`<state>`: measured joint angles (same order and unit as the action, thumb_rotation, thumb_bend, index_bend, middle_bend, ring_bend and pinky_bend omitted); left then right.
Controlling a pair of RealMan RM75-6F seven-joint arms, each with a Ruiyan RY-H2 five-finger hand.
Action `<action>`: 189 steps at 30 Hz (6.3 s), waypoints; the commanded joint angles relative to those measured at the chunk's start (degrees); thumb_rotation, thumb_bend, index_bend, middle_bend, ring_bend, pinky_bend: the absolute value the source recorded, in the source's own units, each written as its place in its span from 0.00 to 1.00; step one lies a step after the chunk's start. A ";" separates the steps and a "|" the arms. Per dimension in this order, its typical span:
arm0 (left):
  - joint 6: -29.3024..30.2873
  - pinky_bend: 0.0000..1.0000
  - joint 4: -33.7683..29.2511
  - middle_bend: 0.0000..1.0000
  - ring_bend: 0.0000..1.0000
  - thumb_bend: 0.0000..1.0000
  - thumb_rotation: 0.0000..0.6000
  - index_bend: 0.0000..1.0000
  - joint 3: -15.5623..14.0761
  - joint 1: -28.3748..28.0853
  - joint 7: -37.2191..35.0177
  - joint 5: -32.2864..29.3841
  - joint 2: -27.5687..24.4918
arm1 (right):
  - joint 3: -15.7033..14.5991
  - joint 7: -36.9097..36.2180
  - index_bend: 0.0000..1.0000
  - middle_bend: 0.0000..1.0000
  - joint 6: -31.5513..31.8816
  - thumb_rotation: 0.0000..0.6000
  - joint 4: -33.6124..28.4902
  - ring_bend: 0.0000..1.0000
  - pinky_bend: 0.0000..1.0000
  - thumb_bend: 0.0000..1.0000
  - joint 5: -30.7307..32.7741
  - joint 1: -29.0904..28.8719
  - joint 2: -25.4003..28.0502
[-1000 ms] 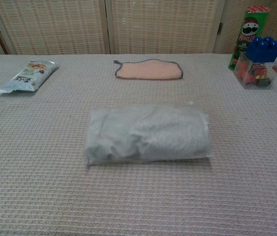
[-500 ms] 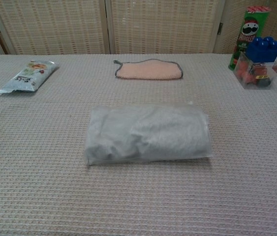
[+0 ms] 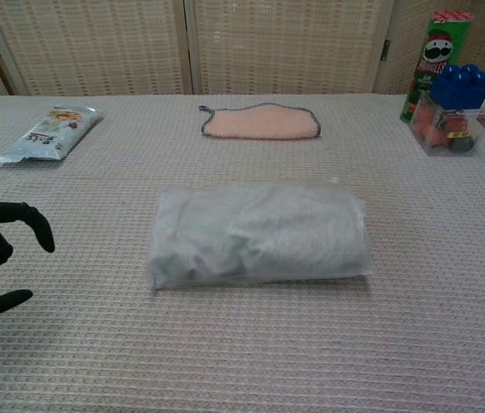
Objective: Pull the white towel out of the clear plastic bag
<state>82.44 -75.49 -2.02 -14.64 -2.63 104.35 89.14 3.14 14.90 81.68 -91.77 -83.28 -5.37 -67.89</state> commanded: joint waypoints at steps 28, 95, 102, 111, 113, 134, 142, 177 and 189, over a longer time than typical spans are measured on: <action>-8.17 1.00 7.06 1.00 1.00 0.28 1.00 0.43 5.51 -7.60 11.08 -9.32 17.88 | 0.30 -0.27 0.00 0.00 -1.88 1.00 -0.80 0.00 0.00 0.10 2.43 -0.61 1.27; -2.95 1.00 15.99 1.00 1.00 0.62 1.00 0.74 3.33 -11.48 3.44 -9.75 21.68 | 3.84 -25.43 0.37 0.00 -12.40 1.00 30.86 0.00 0.00 0.33 -5.33 -19.74 -28.07; -3.12 1.00 16.26 1.00 1.00 0.62 1.00 0.74 3.62 -11.77 3.47 -10.07 21.86 | 3.84 -29.42 0.38 0.00 -12.75 1.00 35.80 0.00 0.00 0.33 -5.11 -21.54 -33.01; -2.32 1.00 15.58 1.00 1.00 0.62 1.00 0.74 4.97 -11.88 2.20 -11.09 21.06 | 3.68 -37.69 0.37 0.00 -14.22 1.00 41.40 0.00 0.00 0.34 -4.42 -23.42 -37.65; -2.43 1.00 15.18 1.00 1.00 0.63 1.00 0.74 5.16 -11.86 1.93 -11.43 20.85 | 3.53 -39.70 0.37 0.00 -14.15 1.00 42.97 0.00 0.00 0.34 -4.49 -23.64 -38.60; -1.94 1.00 14.23 1.00 1.00 0.63 1.00 0.74 7.63 -11.81 1.89 -14.28 21.65 | 1.95 -66.10 0.56 0.07 -13.53 1.00 62.35 0.00 0.00 0.43 -5.37 -26.31 -51.39; -1.82 1.00 13.94 1.00 1.00 0.63 1.00 0.75 7.62 -11.76 1.78 -14.44 21.14 | 1.75 -67.54 0.75 0.16 -10.79 1.00 65.93 0.00 0.00 0.58 -5.56 -26.08 -53.17; 0.65 1.00 26.55 1.00 1.00 0.63 1.00 0.76 9.52 -7.94 -5.56 -18.57 10.68 | 4.53 -53.17 0.82 0.19 -2.02 1.00 49.00 0.00 0.00 0.62 -0.52 -16.45 -23.68; -2.77 1.00 12.27 1.00 0.99 0.21 1.00 0.26 5.47 -5.89 -4.06 -17.73 2.19 | 1.02 -52.39 0.02 0.00 -9.87 1.00 41.03 0.00 0.00 0.33 -1.17 -15.06 -15.27</action>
<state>82.11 -57.25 4.59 -20.73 -8.39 86.80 94.92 5.45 -38.51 73.68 -47.59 -83.81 -20.73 -86.07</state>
